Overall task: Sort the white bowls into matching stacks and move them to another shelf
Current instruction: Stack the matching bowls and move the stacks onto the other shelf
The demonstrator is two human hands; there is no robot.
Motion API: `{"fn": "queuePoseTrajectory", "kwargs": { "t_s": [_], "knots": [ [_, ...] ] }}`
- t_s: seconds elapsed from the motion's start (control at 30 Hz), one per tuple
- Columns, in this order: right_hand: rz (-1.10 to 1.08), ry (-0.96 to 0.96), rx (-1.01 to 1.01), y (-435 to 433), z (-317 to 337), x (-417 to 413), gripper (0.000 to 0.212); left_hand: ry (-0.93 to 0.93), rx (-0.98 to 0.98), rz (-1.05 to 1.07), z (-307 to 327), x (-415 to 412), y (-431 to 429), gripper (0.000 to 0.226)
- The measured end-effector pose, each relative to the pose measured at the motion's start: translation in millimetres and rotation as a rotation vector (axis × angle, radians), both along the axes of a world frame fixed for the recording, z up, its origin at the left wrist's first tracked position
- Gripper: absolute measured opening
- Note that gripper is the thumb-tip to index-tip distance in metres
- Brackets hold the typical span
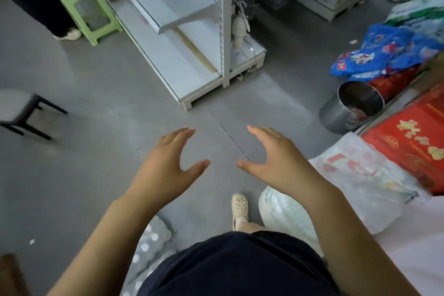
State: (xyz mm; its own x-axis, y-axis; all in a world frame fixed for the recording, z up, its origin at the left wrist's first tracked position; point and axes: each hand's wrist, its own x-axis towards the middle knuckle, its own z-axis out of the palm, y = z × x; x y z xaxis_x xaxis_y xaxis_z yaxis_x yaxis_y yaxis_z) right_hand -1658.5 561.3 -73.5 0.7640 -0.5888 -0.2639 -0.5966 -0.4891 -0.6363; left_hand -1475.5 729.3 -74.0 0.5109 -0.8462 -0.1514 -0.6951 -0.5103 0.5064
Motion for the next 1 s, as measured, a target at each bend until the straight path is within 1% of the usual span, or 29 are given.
{"fn": "queuePoseTrajectory", "kwargs": {
  "t_s": [0.13, 0.27, 0.47, 0.63, 0.8, 1.0],
  "knots": [
    [0.078, 0.017, -0.029, -61.9, 7.0, 43.8, 0.086, 0.004, -0.026, 0.069, 7.8, 30.8, -54.3, 0.078],
    [0.198, 0.017, -0.035, -105.4, 13.8, 95.3, 0.088, 0.024, -0.072, 0.175, 15.2, 58.3, -82.5, 0.077],
    [0.365, -0.039, -0.036, -123.6, 20.3, 197.5, 0.084, 0.026, -0.076, 0.386, 16.2, 110.5, -68.6, 0.076],
    [0.474, -0.049, -0.031, -122.8, 17.9, 291.1, 0.077, 0.010, -0.082, 0.518, 16.9, 182.1, -59.3, 0.078],
    [0.458, -0.092, -0.072, -121.2, 25.2, 396.6, 0.077, -0.040, -0.115, 0.531, 23.9, 283.7, -56.5, 0.078],
    [0.357, -0.166, -0.081, -118.1, 43.6, 514.8, 0.075, -0.116, -0.116, 0.466, 52.2, 420.6, -59.6, 0.078]
  ]
}}
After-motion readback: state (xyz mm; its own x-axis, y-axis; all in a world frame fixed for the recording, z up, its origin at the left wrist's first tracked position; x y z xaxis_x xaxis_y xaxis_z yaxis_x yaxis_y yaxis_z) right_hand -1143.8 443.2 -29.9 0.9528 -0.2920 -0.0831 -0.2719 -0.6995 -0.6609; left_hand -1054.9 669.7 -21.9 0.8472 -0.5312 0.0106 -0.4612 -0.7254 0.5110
